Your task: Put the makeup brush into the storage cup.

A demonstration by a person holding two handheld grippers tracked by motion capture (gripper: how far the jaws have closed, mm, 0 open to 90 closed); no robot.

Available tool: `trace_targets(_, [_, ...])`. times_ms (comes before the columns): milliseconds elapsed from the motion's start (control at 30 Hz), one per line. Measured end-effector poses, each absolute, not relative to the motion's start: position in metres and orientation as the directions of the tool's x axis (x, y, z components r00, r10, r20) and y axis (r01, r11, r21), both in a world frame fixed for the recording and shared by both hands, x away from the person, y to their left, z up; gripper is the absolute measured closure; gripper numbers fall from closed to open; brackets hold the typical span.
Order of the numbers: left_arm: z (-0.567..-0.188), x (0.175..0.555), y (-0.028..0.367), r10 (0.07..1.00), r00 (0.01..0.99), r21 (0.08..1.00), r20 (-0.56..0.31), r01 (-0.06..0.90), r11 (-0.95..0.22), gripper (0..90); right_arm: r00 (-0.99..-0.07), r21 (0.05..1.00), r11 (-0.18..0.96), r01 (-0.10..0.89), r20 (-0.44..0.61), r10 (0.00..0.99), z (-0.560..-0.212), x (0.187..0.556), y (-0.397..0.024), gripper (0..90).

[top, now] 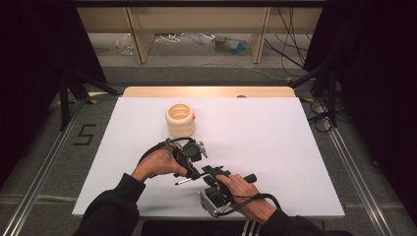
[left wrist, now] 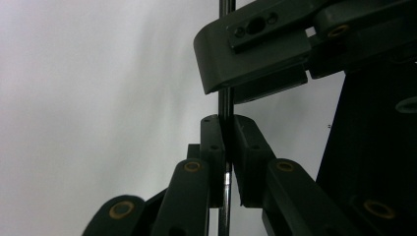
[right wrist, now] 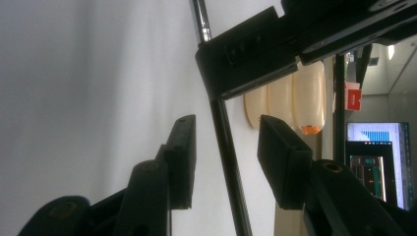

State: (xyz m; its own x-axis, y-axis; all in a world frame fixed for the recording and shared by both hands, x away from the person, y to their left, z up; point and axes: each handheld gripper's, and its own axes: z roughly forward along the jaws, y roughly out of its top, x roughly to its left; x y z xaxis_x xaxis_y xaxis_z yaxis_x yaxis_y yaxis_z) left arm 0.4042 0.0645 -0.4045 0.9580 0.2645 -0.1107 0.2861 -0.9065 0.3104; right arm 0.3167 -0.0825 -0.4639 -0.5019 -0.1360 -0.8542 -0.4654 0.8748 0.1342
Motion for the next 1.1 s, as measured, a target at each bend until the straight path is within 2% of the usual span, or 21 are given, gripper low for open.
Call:
trace_targets(67, [-0.4049, 0.4047, 0.0649, 0.266, 0.958, 0.313, -0.108, 0.286, -0.905, 83.5, -0.476, 0.109, 0.874, -0.473, -0.867, -0.150, -0.4633, 0.3171, -0.0817, 61.5])
trace_targets(200, [-0.4060, 0.4042, 0.0644, 0.263, 0.958, 0.319, -0.116, 0.287, -0.903, 83.5, -0.482, 0.098, 0.876, -0.472, -0.860, -0.164, -0.4649, 0.3188, -0.0812, 64.3])
trace_targets(233, [-0.4060, 0.4041, 0.0641, 0.266, 0.957, 0.323, -0.116, 0.290, -0.901, 83.4, -0.466, 0.081, 0.862, -0.500, -0.865, -0.189, -0.4639, 0.3206, -0.0804, 65.0])
trace_targets(333, [-0.4056, 0.4043, 0.0644, 0.267, 0.957, 0.325, -0.112, 0.289, -0.900, 83.4, -0.478, 0.083, 0.873, -0.481, -0.860, -0.181, -0.4648, 0.3194, -0.0802, 67.0])
trace_targets(467, [-0.4057, 0.4044, 0.0646, 0.267, 0.957, 0.326, -0.114, 0.290, -0.900, 83.4, -0.440, 0.042, 0.860, -0.508, -0.871, -0.217, -0.4620, 0.3207, -0.0794, 69.4])
trace_targets(533, [-0.4060, 0.4043, 0.0643, 0.267, 0.957, 0.327, -0.114, 0.290, -0.900, 83.4, -0.452, 0.062, 0.869, -0.492, -0.871, -0.194, -0.4630, 0.3193, -0.0792, 70.2])
trace_targets(633, [-0.4059, 0.4040, 0.0638, 0.263, 0.958, 0.326, -0.117, 0.287, -0.901, 83.4, -0.440, 0.055, 0.847, -0.528, -0.871, -0.218, -0.4632, 0.3223, -0.0784, 71.6])
trace_targets(667, [-0.4059, 0.4038, 0.0637, 0.263, 0.957, 0.327, -0.119, 0.288, -0.900, 83.4, -0.446, 0.048, 0.863, -0.503, -0.869, -0.212, -0.4626, 0.3202, -0.0789, 72.3])
trace_targets(1000, [-0.4059, 0.4037, 0.0635, 0.263, 0.957, 0.327, -0.122, 0.288, -0.900, 83.4, -0.436, 0.026, 0.858, -0.513, -0.869, -0.234, -0.4627, 0.3199, -0.0784, 78.0])
trace_targets(1100, [-0.4059, 0.4039, 0.0639, 0.264, 0.957, 0.330, -0.123, 0.290, -0.898, 83.4, -0.433, 0.025, 0.837, -0.547, -0.864, -0.257, -0.4632, 0.3224, -0.0771, 80.4])
